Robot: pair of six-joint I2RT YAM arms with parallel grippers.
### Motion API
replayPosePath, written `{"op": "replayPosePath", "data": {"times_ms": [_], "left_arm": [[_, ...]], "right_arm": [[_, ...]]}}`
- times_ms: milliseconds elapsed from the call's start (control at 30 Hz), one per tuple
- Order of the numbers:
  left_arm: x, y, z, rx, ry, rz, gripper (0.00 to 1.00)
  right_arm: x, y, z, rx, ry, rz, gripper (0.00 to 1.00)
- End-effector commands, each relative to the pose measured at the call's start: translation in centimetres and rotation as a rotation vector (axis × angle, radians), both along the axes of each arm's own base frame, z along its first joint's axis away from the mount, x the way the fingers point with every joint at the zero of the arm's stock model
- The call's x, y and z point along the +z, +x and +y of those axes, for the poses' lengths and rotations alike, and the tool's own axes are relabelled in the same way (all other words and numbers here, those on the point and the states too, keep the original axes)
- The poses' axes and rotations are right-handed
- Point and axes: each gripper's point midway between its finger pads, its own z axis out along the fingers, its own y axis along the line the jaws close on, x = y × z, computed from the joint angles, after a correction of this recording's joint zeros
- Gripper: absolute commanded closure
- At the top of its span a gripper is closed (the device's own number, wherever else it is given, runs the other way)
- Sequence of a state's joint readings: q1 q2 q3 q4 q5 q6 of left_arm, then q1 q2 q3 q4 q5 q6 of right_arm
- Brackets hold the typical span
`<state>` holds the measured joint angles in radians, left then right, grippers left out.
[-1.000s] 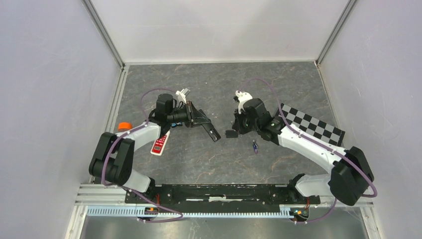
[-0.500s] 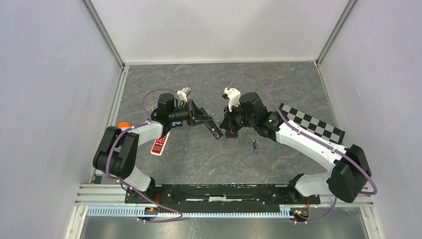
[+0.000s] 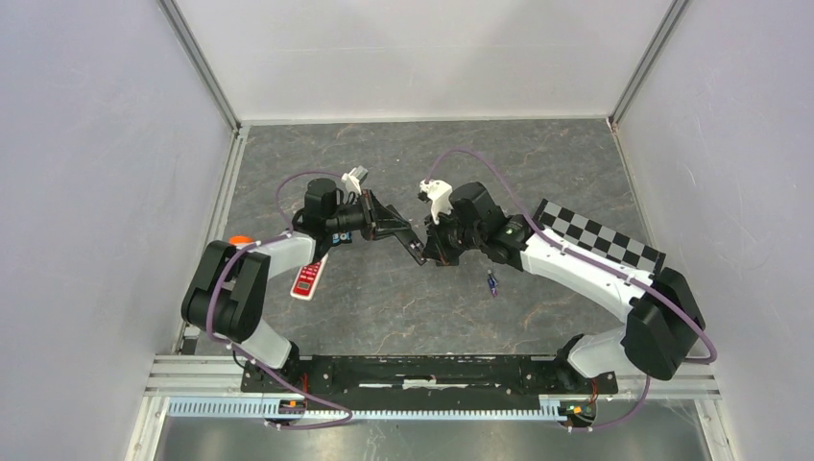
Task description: Load the batteries into the remote control
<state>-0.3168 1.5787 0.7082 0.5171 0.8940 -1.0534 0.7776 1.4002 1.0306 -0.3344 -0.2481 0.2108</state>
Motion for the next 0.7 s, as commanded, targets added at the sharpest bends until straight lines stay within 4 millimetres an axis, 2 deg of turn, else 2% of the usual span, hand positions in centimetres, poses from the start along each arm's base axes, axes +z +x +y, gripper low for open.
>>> {"op": "replayPosePath", "data": {"times_ms": [0, 200, 433, 667], "left_arm": [[1.8, 0.9, -0.6, -0.003, -0.036, -0.038, 0.98], [2.1, 0.8, -0.7, -0.008, -0.041, -0.043, 0.98], [2.4, 0.8, -0.7, -0.017, -0.05, -0.043, 0.98], [3.0, 0.9, -0.8, -0.017, -0.061, -0.037, 0.98]], "right_arm": [[1.2, 0.5, 0.8, 0.017, 0.008, -0.042, 0.98], [0.9, 1.1, 0.3, -0.019, -0.031, -0.043, 0.85], [0.9, 1.4, 0.3, -0.041, -0.029, -0.045, 0.77], [2.5, 1.4, 1.0, -0.055, 0.044, -0.052, 0.68]]}}
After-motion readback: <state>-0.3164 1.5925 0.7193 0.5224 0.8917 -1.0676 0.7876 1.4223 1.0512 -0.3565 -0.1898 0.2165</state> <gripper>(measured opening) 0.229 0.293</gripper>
